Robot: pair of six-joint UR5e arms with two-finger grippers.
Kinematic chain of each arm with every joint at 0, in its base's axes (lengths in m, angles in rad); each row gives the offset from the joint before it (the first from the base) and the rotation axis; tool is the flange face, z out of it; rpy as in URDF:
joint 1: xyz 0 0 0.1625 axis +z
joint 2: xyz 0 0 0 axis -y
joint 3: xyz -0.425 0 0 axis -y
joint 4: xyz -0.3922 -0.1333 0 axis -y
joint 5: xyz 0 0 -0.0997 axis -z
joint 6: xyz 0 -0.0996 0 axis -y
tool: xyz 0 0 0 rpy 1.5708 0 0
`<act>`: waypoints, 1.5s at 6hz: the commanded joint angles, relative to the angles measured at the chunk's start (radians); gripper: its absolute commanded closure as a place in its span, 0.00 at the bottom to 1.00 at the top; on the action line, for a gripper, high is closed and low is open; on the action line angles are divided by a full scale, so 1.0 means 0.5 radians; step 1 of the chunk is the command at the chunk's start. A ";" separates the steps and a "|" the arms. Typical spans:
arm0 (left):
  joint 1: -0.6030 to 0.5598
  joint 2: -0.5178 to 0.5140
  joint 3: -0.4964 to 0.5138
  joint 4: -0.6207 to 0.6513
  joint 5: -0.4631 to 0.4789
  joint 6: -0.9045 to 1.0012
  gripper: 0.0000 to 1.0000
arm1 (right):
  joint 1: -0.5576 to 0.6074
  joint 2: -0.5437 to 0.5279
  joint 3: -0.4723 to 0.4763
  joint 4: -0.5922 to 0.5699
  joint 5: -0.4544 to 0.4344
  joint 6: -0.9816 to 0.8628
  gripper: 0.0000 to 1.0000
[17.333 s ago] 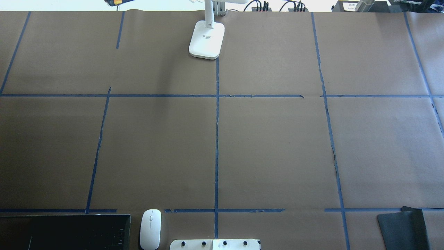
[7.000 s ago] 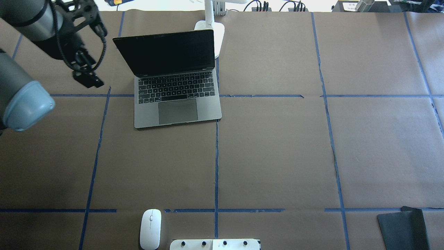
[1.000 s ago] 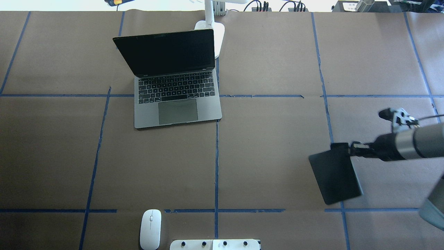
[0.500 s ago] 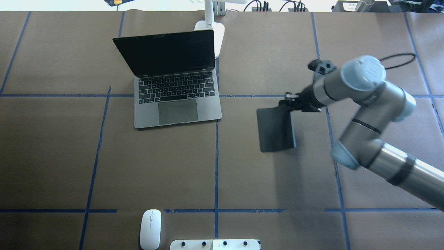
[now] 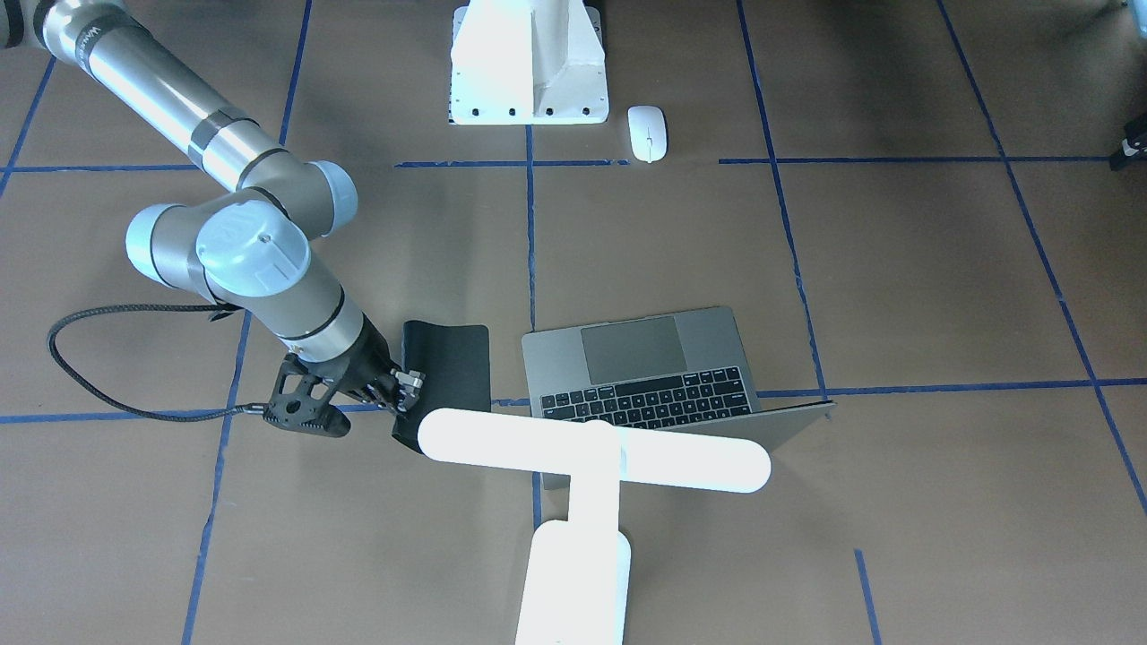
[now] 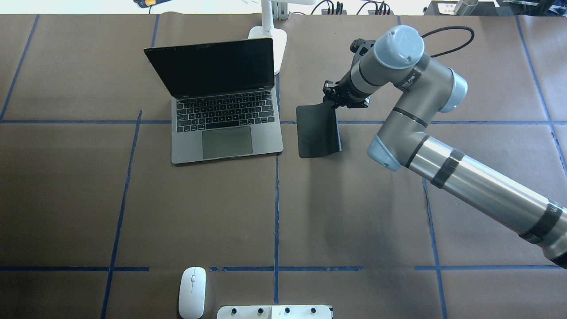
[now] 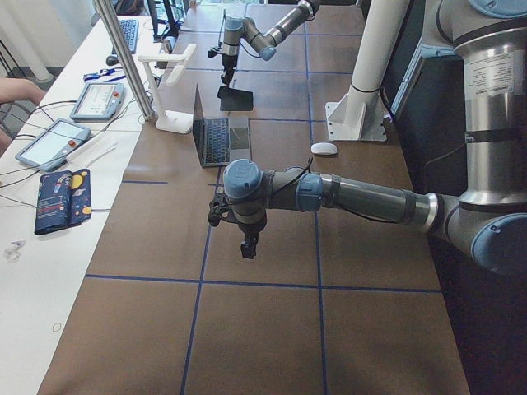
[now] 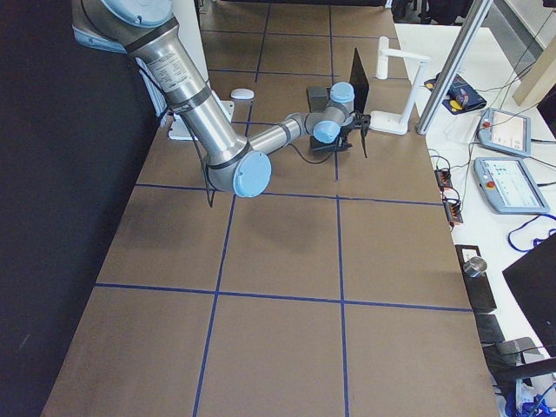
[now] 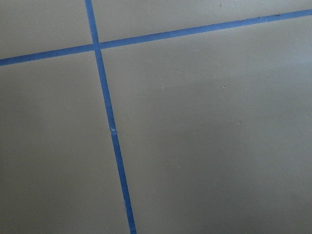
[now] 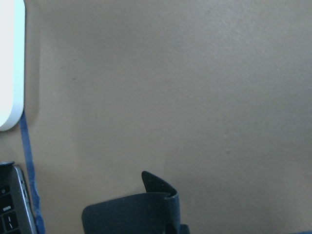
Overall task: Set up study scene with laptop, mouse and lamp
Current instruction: 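Carry the mouse pad with the right gripper beside the laptop and lower it, then release the mouse pad and withdraw the right gripper away from it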
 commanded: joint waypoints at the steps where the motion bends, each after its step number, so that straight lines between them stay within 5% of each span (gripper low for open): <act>1: 0.000 -0.004 0.006 0.000 0.000 0.003 0.00 | 0.008 0.118 -0.133 0.001 -0.018 -0.014 1.00; 2: 0.003 -0.007 0.006 0.000 0.000 0.003 0.00 | 0.005 0.118 -0.133 0.005 -0.027 -0.026 0.91; 3: 0.003 -0.010 -0.007 0.000 0.000 0.003 0.00 | 0.014 0.115 -0.133 -0.008 -0.033 -0.202 0.01; 5: 0.009 -0.044 -0.068 -0.036 0.000 0.000 0.00 | 0.108 0.082 -0.109 -0.172 0.067 -0.582 0.00; 7: 0.106 -0.047 -0.147 -0.284 0.003 -0.009 0.00 | 0.295 -0.114 0.148 -0.506 0.270 -1.076 0.00; 9: 0.421 -0.050 -0.416 -0.325 0.043 -0.542 0.00 | 0.537 -0.444 0.546 -0.893 0.347 -1.713 0.00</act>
